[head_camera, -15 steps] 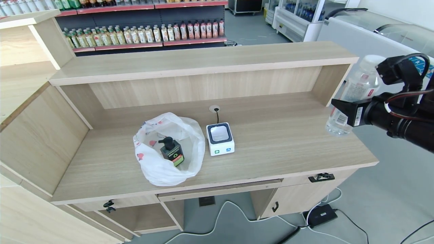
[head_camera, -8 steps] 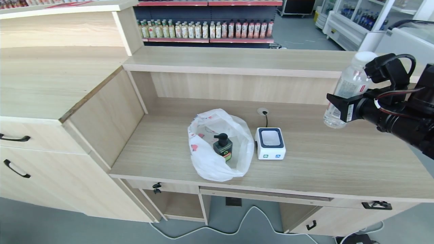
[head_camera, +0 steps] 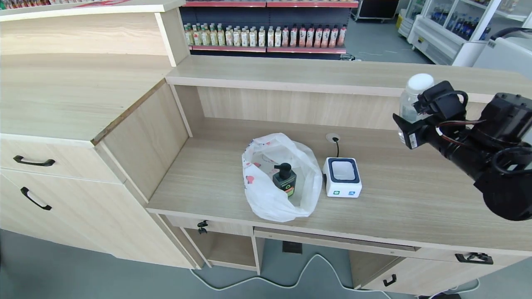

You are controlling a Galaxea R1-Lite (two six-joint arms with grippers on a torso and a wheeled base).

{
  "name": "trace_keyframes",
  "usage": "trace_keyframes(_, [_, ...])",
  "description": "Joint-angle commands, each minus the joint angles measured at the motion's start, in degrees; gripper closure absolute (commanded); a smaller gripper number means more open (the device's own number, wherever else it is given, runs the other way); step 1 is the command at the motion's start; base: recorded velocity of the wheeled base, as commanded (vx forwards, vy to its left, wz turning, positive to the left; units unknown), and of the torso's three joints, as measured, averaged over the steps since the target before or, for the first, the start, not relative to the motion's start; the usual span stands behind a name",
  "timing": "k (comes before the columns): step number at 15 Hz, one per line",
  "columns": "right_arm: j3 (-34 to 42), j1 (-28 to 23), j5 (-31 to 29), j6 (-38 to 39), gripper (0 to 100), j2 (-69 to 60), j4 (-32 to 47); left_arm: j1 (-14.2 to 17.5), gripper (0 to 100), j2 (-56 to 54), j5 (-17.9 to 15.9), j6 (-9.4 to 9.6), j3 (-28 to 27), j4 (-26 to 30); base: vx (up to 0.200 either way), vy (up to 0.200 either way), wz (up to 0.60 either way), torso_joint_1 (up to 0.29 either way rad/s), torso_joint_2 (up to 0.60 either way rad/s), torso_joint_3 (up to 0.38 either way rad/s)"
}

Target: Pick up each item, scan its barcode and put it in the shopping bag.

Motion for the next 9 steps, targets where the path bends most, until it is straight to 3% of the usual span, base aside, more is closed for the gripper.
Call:
trace_keyframes(1, [-1.34,0.36,3.88,-0.77,100,7.25,-5.36,0.02,0,-0.02,0.0,0.0,0.0,-0.02,0.0,0.0,0.0,0.0,0.0,0.0])
trace_keyframes(3, [-1.42,0.36,13.29,-1.91,100,10.77,-10.99,0.02,0,-0.02,0.0,0.0,0.0,-0.02,0.0,0.0,0.0,0.0,0.0,0.0])
trace_keyframes(9, [-0.98,0.1,22.95,-5.34,100,15.51,-18.19,0.02,0,-0.02,0.0,0.09,-0.09,-0.02,0.0,0.0,0.0,0.0,0.0,0.0])
